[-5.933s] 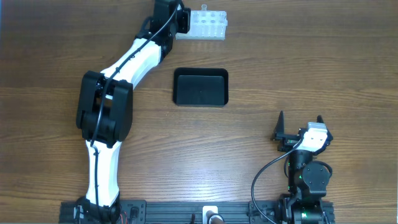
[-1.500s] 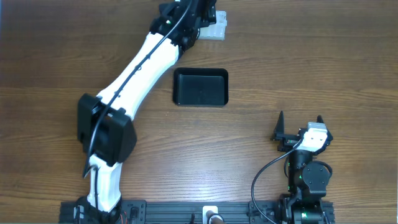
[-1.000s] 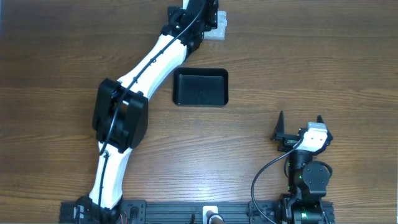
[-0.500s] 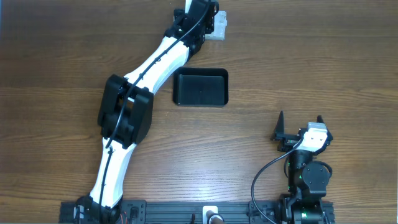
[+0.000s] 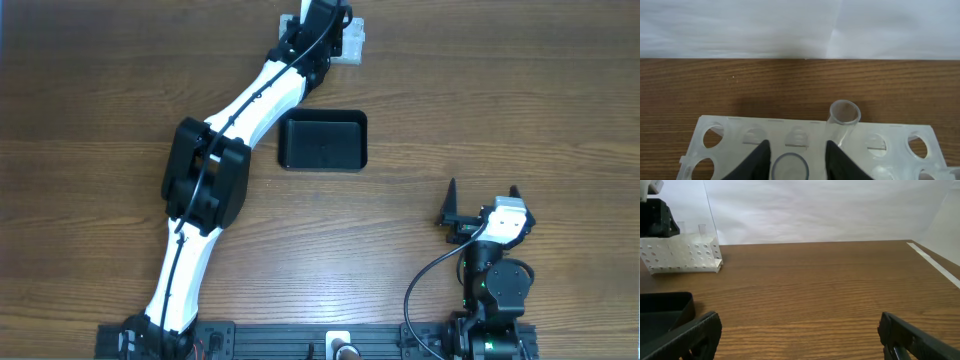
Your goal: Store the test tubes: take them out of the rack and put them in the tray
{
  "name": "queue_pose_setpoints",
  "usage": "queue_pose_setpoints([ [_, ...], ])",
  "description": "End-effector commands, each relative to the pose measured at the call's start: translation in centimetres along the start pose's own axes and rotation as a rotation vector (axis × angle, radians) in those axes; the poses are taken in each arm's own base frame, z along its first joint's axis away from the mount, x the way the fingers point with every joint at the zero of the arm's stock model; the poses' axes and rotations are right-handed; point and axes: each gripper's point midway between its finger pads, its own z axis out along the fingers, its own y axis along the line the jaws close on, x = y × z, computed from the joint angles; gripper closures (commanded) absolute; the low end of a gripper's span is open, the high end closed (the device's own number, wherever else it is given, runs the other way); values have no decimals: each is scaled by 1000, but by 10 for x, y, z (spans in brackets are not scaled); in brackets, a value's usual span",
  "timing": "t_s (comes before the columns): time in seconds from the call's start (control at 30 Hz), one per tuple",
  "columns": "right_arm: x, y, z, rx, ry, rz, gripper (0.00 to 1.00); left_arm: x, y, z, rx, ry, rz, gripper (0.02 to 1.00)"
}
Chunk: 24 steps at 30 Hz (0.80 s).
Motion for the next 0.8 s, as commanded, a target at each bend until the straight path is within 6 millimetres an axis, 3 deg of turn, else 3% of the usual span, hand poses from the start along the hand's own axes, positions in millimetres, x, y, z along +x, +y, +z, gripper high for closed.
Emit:
queue_pose_setpoints([
  [0.03, 2, 1, 0, 0, 0, -5, 9, -3, 2, 5, 4, -6, -8, 741],
  [0.37, 2, 1, 0, 0, 0, -5, 9, -6, 2, 5, 7, -16, -12, 877],
  [0.53, 2, 1, 0, 0, 0, -5, 9, -22, 1, -6, 15, -44, -21, 895],
  [0.7, 2, 1, 0, 0, 0, -5, 9, -66, 1, -42, 33, -116, -7, 899],
  [0.73, 2, 1, 0, 0, 0, -5, 9, -91, 2, -65, 33, -165, 0, 897],
  [0.8, 2, 1, 0, 0, 0, -5, 9, -120, 5, -94, 35, -226, 12, 895],
])
